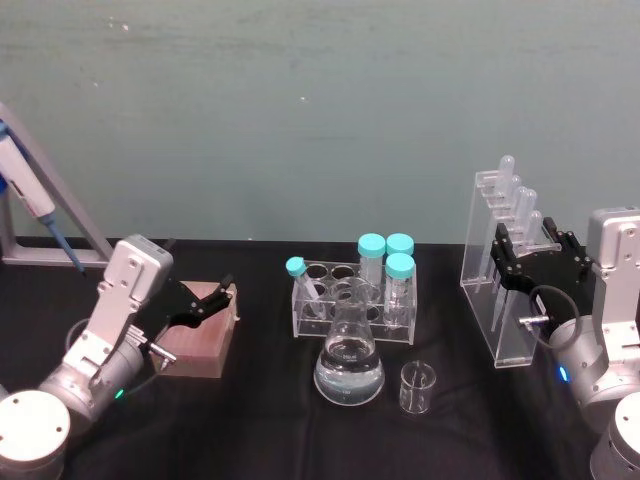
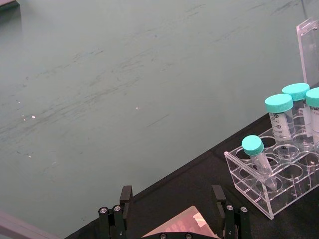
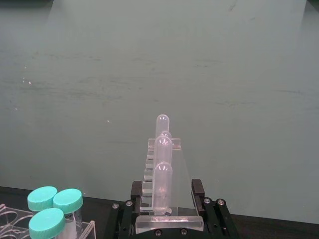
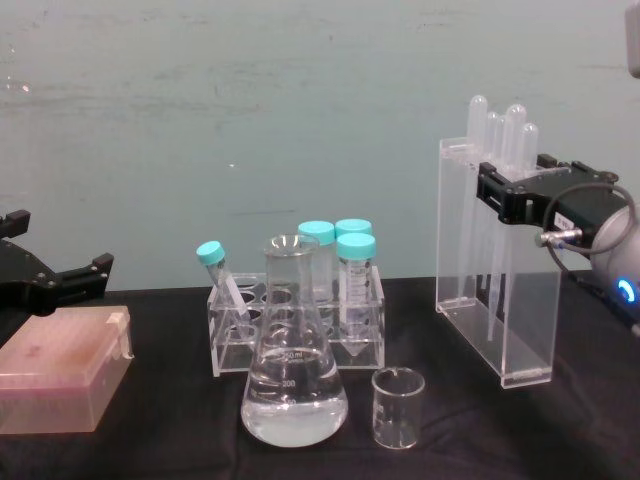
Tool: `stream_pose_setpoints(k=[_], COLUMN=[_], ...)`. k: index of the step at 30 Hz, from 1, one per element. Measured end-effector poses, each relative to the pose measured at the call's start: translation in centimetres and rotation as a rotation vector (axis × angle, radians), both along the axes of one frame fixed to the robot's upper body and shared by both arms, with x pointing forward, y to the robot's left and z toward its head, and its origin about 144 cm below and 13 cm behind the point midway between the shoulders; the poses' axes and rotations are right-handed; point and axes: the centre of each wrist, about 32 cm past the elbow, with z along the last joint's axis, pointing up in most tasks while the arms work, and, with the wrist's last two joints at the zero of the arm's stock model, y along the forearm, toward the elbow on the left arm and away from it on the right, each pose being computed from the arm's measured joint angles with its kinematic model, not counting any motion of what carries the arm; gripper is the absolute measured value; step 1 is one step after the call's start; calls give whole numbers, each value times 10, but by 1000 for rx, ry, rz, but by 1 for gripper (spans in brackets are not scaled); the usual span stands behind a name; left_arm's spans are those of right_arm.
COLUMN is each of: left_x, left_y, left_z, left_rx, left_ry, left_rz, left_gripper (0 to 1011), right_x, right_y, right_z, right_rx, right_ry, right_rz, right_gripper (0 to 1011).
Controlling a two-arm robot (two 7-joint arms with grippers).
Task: Place the experimental apparatus aside using one hand.
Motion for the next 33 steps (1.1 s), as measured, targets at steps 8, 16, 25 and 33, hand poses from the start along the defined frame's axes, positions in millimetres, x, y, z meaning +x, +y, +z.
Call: stream_pose_setpoints(k=[8,16,25,33], left_x=[0,0,0,0], left_y=[0,0,0,0], left_z=[0,0,0,0], left_rx=[0,0,0,0], left_ry=[0,0,0,0], left_rz=[0,0,0,0], left_gripper=[1000,1000,1000,1000], right_x=[0,0,-1,-1], right_y=[0,0,-2,-3], right_z=[0,0,0,-1], right_rx=[0,0,-12,-13], right_ry=[0,-1,-21,-41], right_rz=[0,0,5,7], right_gripper=[601,602,602,601])
